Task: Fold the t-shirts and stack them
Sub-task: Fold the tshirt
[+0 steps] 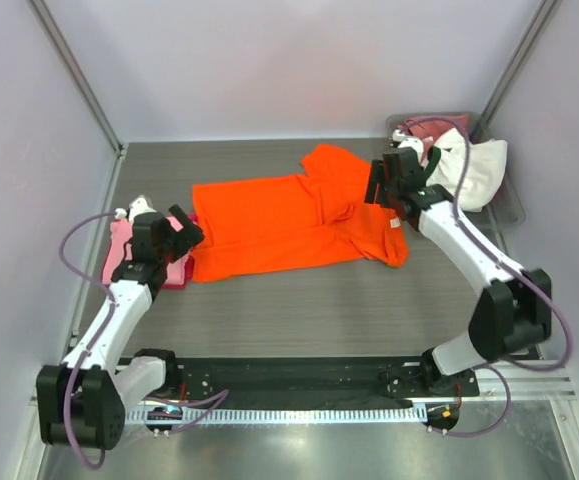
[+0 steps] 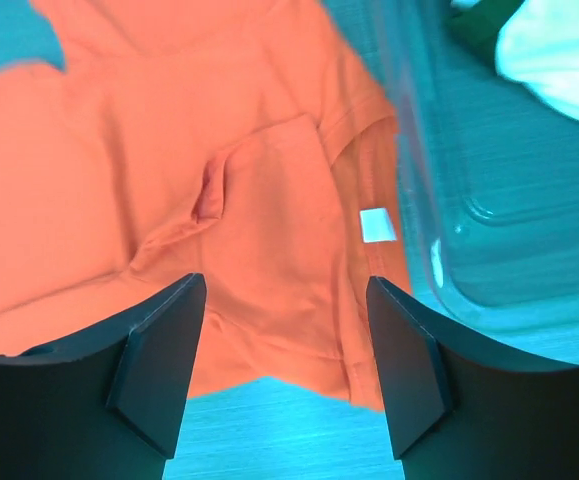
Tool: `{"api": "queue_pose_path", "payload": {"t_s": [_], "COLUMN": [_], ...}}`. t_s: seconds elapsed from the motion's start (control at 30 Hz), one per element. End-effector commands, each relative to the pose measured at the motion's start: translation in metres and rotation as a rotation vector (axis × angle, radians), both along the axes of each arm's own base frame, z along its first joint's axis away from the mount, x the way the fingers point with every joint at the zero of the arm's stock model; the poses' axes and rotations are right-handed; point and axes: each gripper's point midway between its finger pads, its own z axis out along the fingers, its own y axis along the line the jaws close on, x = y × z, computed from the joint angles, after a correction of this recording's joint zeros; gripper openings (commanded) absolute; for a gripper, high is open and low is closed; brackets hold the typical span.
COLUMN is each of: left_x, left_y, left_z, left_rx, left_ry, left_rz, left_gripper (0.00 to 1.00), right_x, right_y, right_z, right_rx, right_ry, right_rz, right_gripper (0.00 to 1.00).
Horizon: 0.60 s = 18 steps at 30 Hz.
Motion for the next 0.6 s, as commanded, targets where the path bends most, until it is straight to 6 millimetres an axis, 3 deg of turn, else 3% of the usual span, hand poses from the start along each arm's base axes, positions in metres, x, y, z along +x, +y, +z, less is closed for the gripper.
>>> {"api": "queue_pose_path", "payload": {"t_s": [0.0, 0.03, 0.07, 0.2, 0.23, 0.27, 0.37, 0.4, 0.43, 0.5, 0.53, 0.57], "left_x": [-0.012, -0.014, -0.017, -0.028, -0.033, -0.034, -0.039, -0.04, -0.039, -0.037, -0.036, -0.034], "left_y": [-0.005, -0.005, -0.006, -0.009, -0.008, -0.009, -0.009, -0.008, -0.005, -0.004, -0.005, -0.005], "left_z": [0.003, 0.002, 0.006, -0.002, -0.009, -0.011, -0.019, -0.025, -0.026, -0.033, -0.035, -0.035], "left_rx": [-0.049, -0.06, -0.077, -0.128, -0.134, -0.142, -0.154, -0.148, -0.137, -0.127, -0.128, -0.127], "left_ry": [-0.02, -0.022, -0.041, -0.034, -0.016, -0.016, -0.005, 0.006, -0.001, 0.013, 0.02, 0.023], "left_rz": [0.015, 0.021, 0.026, 0.051, 0.059, 0.063, 0.067, 0.073, 0.087, 0.091, 0.085, 0.082], "left_gripper": [0.99, 1.0, 1.0, 1.0, 0.99, 0.99, 0.99, 0.99, 0.99, 0.99, 0.98, 0.98], "right_x": [-0.006, -0.02, -0.025, -0.054, -0.063, -0.068, -0.084, -0.09, -0.098, -0.106, -0.111, -0.111], "right_y": [-0.01, -0.013, -0.013, -0.02, -0.024, -0.026, -0.034, -0.036, -0.039, -0.046, -0.048, -0.048], "right_z": [0.037, 0.035, 0.033, 0.017, 0.0, 0.003, -0.015, -0.009, -0.022, -0.019, -0.03, -0.028], "right_rx": [0.095, 0.118, 0.141, 0.269, 0.275, 0.292, 0.322, 0.343, 0.358, 0.388, 0.376, 0.39], "right_ry": [-0.178, -0.19, -0.202, -0.236, -0.214, -0.233, -0.22, -0.247, -0.233, -0.283, -0.275, -0.299], "right_rz": [-0.097, -0.104, -0.117, -0.21, -0.237, -0.253, -0.313, -0.32, -0.346, -0.382, -0.378, -0.377], "right_gripper": [0.71, 0.72, 1.0, 1.0, 1.0, 1.0, 1.0, 1.0, 1.0, 1.0, 0.99, 0.97]}}
